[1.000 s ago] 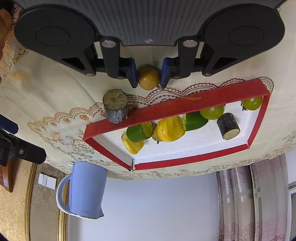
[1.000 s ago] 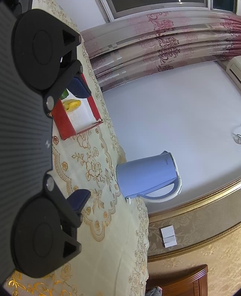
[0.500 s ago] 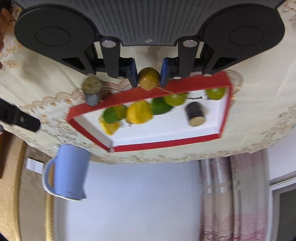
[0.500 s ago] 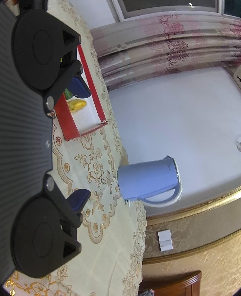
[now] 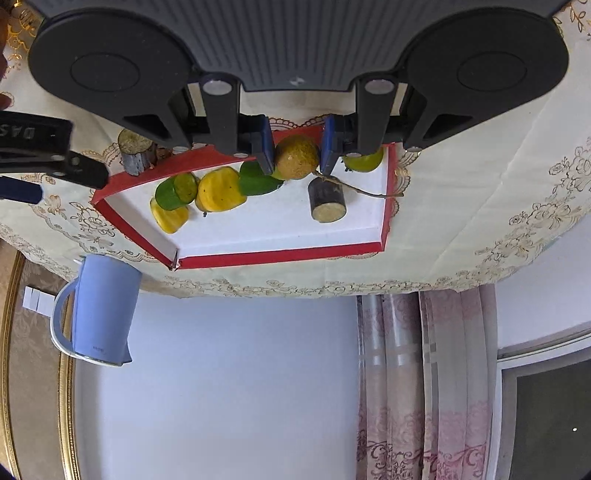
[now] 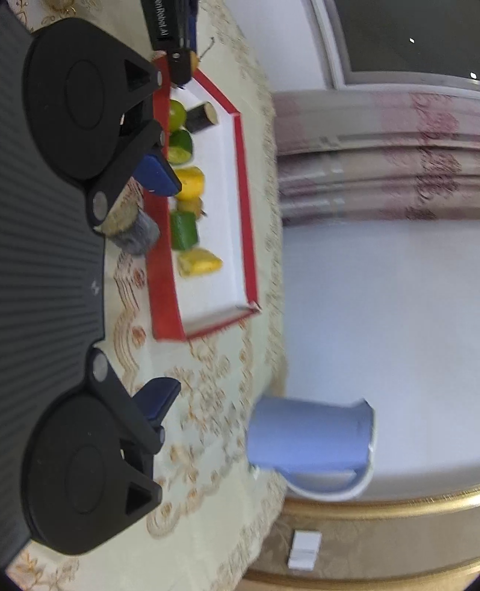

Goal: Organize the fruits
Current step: 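Carry the brown fruit over the tray while the right tool grasps the dark log piece, then lower the brown fruit into the red tray and open the left tool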

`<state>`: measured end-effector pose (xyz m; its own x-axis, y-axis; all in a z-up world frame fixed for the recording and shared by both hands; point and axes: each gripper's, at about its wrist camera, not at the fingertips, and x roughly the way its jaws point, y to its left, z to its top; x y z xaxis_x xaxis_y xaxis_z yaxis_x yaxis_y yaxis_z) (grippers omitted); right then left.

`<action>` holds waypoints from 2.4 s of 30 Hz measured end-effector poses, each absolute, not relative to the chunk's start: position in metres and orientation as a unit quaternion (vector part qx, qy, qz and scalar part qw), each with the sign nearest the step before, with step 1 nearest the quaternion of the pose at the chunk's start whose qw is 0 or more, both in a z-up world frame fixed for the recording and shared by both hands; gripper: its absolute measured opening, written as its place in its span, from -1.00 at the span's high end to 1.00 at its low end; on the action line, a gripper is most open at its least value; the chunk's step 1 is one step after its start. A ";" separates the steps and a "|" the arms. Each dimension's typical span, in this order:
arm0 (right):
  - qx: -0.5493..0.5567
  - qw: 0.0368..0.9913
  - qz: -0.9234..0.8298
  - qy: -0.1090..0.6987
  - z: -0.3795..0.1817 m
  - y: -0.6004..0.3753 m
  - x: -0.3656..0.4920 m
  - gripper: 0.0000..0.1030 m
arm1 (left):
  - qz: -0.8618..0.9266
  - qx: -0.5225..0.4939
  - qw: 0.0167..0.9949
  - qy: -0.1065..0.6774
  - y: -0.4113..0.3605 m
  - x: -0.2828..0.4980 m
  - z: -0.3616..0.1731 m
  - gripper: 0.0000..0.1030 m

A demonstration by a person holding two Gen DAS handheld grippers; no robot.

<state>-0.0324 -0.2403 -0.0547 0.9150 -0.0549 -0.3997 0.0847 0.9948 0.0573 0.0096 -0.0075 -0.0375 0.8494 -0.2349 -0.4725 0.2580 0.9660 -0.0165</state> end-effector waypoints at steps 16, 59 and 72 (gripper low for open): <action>0.004 0.964 -0.007 0.265 -0.073 -0.219 0.003 -0.51 | -0.128 0.010 0.959 0.252 -0.001 0.013 -0.045 0.51; 0.043 0.971 0.009 0.233 -0.073 -0.228 -0.003 0.22 | -0.120 0.026 0.962 0.243 -0.013 0.007 -0.029 0.51; 0.049 0.972 0.006 0.229 -0.072 -0.228 -0.005 0.22 | -0.081 0.050 0.962 0.256 -0.027 0.030 -0.027 0.51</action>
